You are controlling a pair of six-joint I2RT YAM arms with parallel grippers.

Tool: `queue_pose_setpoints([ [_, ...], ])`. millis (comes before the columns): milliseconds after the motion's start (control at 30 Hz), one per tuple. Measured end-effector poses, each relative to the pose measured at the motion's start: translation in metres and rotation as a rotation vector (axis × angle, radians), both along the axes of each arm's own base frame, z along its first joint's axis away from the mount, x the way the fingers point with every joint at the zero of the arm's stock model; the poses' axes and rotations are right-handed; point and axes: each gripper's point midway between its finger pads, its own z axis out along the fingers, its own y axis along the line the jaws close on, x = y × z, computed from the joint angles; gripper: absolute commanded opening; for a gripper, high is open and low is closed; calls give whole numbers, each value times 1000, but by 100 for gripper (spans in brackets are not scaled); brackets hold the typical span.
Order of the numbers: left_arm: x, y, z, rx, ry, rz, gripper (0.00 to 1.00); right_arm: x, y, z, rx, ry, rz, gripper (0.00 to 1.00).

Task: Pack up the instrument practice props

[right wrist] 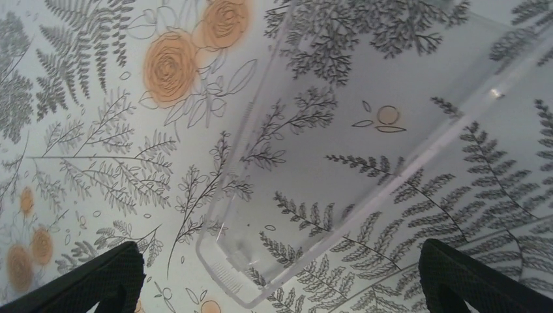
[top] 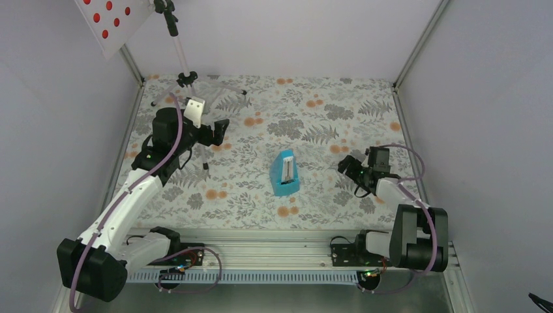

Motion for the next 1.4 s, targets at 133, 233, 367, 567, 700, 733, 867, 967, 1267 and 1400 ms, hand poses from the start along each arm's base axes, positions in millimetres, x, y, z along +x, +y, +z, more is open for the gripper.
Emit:
queue_pose_setpoints([
  [133, 0, 0, 0, 0, 0, 0, 100, 1, -1, 0, -9, 24, -41, 100],
  [233, 0, 1, 0, 0, 1, 2, 100, 7, 2, -1, -24, 43, -50, 98],
  [367, 0, 1, 0, -1, 1, -1, 100, 17, 6, -5, -59, 83, -54, 95],
  [567, -1, -2, 0, -6, 3, -15, 100, 25, 12, -11, -153, 120, -40, 94],
  [700, -2, -3, -1, -8, 5, -21, 100, 32, 11, -14, -214, 143, -44, 93],
  [733, -2, -3, -1, -8, 6, -22, 100, 35, 11, -15, -229, 146, -43, 93],
  [867, -2, -3, -1, -8, 5, -22, 100, 40, 16, -18, -276, 161, -27, 87],
  [967, -2, -3, -1, -7, 5, -22, 100, 44, 20, -20, -313, 164, -12, 79],
  [1267, -2, -3, -1, -2, 4, -24, 100, 42, 39, -22, -350, 158, 54, 58],
  [1400, -2, -3, -2, 0, 5, -24, 100, 39, 52, -22, -356, 147, 116, 53],
])
